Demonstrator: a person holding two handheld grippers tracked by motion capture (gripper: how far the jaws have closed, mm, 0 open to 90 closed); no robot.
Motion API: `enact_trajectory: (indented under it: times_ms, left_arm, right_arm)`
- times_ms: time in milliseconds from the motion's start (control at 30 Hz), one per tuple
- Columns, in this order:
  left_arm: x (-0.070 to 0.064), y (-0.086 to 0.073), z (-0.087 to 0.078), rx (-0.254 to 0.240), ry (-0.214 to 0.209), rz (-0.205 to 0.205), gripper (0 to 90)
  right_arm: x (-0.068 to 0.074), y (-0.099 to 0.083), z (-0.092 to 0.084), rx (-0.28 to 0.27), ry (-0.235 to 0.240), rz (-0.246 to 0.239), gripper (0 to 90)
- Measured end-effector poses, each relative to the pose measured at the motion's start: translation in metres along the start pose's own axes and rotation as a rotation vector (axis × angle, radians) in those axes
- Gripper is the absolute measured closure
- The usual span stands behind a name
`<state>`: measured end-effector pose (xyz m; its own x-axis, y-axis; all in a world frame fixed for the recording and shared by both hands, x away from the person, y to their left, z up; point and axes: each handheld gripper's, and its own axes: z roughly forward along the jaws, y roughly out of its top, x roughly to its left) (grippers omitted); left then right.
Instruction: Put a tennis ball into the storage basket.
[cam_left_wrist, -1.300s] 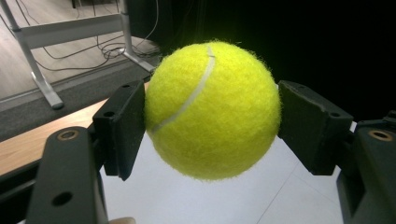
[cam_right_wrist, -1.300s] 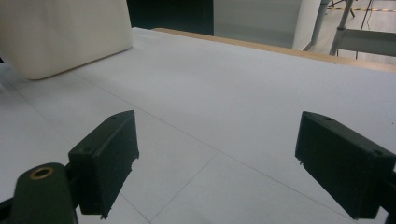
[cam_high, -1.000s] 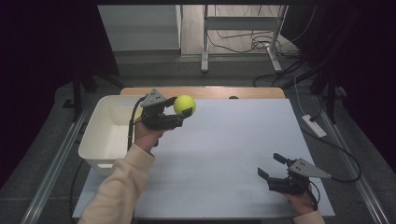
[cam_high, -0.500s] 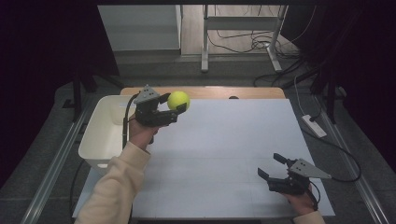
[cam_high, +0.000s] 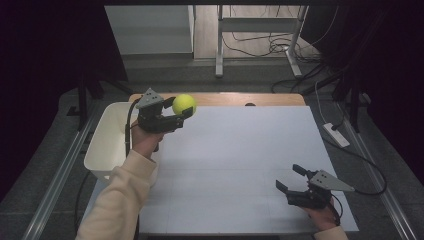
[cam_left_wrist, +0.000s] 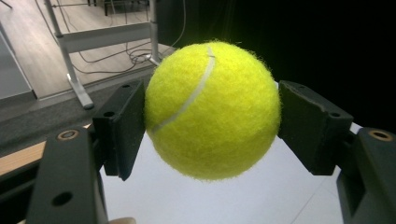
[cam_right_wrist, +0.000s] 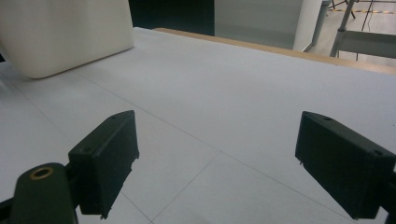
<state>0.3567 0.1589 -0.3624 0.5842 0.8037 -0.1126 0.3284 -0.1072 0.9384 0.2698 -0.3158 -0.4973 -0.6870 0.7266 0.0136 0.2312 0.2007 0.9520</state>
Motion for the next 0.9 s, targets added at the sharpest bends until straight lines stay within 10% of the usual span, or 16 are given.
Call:
enact_trajectory:
  times_ms: [900]
  left_arm:
    - [0.033,-0.003,-0.020,0.001,0.110,-0.025,28.2]
  right_arm:
    - [0.000,0.000,0.000,0.000,-0.002,-0.002,13.1]
